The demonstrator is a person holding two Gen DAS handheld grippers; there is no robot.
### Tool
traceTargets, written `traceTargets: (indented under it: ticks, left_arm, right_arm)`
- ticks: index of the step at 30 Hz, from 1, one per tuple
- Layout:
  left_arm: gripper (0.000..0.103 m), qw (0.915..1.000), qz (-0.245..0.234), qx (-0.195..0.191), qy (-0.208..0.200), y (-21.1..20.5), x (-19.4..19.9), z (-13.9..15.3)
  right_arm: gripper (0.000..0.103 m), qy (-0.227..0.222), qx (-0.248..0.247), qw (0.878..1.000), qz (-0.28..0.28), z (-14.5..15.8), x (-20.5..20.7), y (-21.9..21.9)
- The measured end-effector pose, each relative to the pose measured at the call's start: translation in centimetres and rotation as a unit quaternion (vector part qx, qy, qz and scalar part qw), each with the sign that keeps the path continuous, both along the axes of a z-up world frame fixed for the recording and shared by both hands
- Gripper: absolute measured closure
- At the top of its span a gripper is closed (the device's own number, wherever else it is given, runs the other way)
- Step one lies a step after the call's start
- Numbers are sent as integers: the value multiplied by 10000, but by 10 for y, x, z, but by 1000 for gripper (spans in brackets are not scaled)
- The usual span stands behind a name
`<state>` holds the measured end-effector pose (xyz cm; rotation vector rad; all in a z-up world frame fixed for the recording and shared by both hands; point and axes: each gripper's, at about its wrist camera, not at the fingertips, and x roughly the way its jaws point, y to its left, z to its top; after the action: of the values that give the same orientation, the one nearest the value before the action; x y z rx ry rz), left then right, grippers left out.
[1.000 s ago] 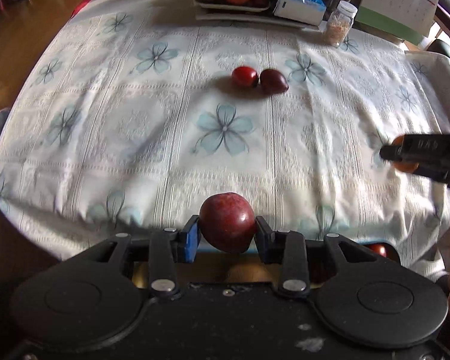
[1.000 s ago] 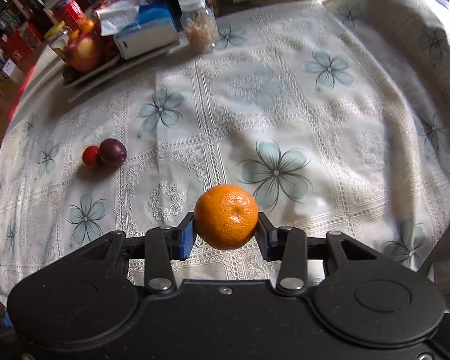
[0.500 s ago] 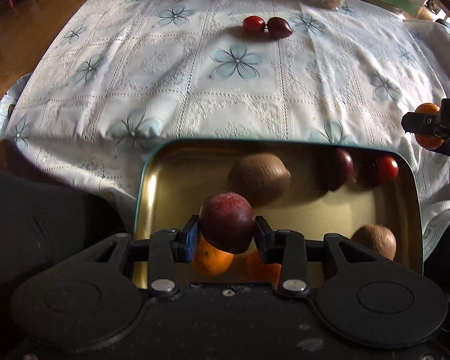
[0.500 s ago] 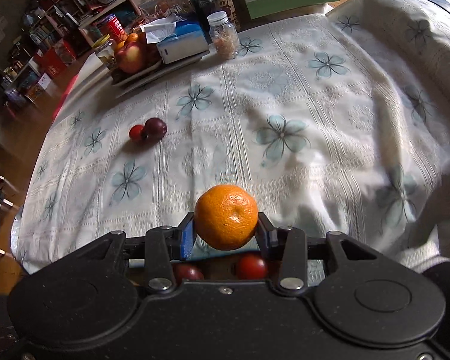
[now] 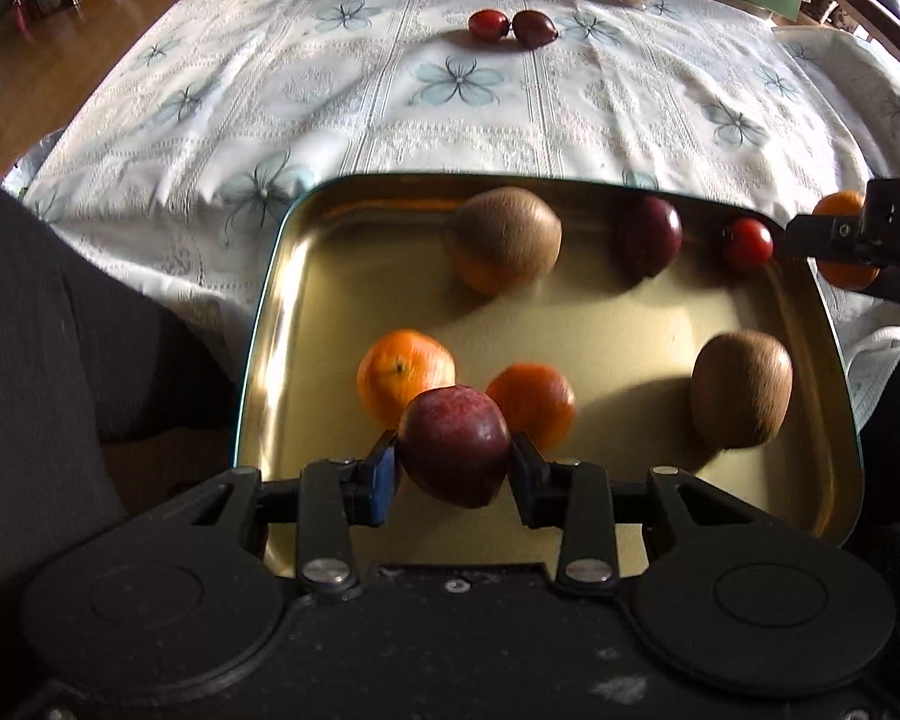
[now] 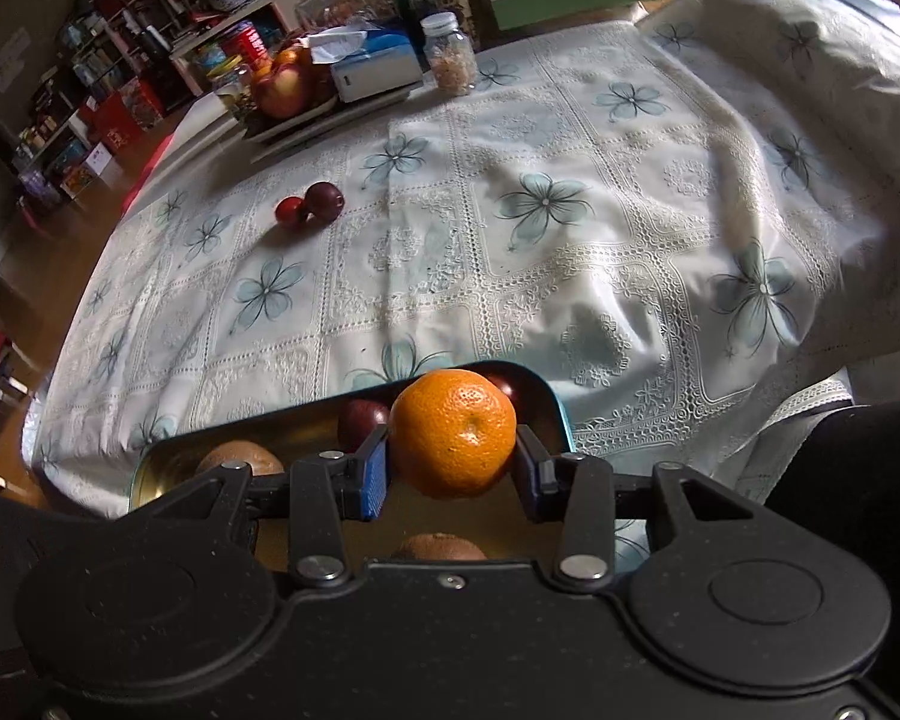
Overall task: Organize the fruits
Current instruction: 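Lift and carry the mandarin and the plum over the gold tray with both grippers, then open the right gripper to drop the mandarin while the left gripper releases the plum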
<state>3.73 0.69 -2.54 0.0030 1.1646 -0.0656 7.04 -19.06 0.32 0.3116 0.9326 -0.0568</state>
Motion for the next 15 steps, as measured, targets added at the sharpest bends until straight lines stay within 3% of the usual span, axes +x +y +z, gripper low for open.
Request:
traceTargets:
  ticks: [4,15]
  left_arm:
    - [65,9999,-103,58,-105,2,-11,-7]
    - [65,9995,-126,-217,-188,7,-18,-6]
  right_arm:
    - [53,-11,-86,9999,103,-3,-9,10]
    - [53,37,-482,9987,174,-11,-9,26]
